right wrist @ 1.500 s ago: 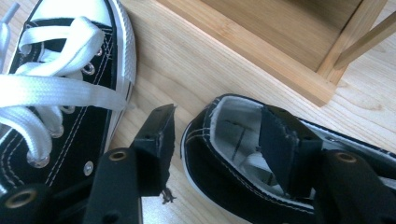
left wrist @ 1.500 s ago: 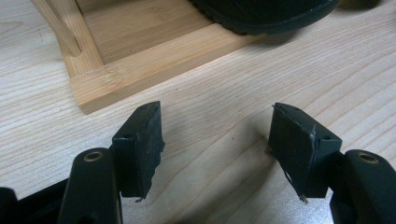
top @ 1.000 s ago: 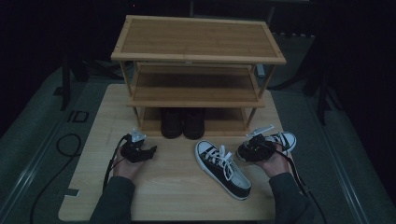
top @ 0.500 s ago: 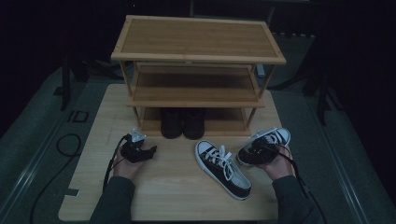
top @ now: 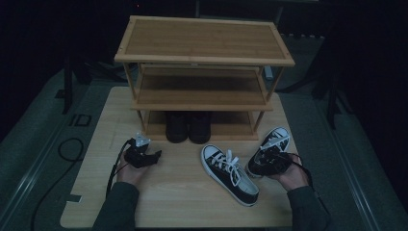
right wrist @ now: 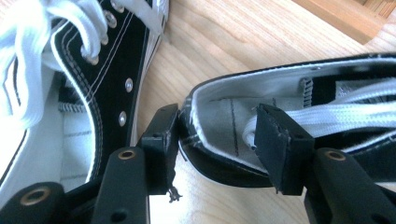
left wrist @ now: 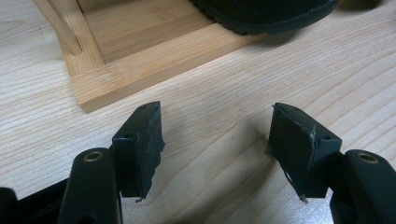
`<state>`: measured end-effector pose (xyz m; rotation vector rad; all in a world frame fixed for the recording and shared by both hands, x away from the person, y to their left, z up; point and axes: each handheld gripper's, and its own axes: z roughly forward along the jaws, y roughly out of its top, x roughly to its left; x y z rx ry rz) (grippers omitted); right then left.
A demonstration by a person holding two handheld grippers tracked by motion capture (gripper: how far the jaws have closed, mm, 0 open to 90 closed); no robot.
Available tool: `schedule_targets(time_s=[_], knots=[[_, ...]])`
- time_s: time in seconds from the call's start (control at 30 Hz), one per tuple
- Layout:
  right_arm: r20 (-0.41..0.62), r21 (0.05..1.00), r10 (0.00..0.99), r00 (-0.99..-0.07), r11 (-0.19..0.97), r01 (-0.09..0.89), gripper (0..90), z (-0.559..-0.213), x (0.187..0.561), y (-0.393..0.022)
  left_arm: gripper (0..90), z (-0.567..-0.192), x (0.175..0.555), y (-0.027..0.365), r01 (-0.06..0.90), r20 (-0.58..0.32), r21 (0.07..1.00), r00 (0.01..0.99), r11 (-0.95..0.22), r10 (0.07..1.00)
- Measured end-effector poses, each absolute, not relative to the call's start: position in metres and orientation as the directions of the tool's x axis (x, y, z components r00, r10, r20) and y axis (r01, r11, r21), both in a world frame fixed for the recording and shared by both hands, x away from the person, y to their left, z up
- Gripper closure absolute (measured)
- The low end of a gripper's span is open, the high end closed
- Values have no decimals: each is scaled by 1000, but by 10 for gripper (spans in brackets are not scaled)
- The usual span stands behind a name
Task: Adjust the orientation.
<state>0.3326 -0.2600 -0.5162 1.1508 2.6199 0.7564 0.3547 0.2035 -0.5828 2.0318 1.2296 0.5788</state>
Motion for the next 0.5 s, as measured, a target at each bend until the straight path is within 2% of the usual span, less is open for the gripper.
schedule_targets(time_s=[0.27, 0.5], knots=[[39, 506, 713, -700, 590, 630, 468, -516, 324, -267, 357, -583, 355, 203, 587, 25, 744, 453, -319, 891], [64, 547, 720, -691, 554, 628, 463, -508, 319, -274, 357, -583, 355, 203, 587, 25, 744, 452, -319, 892]])
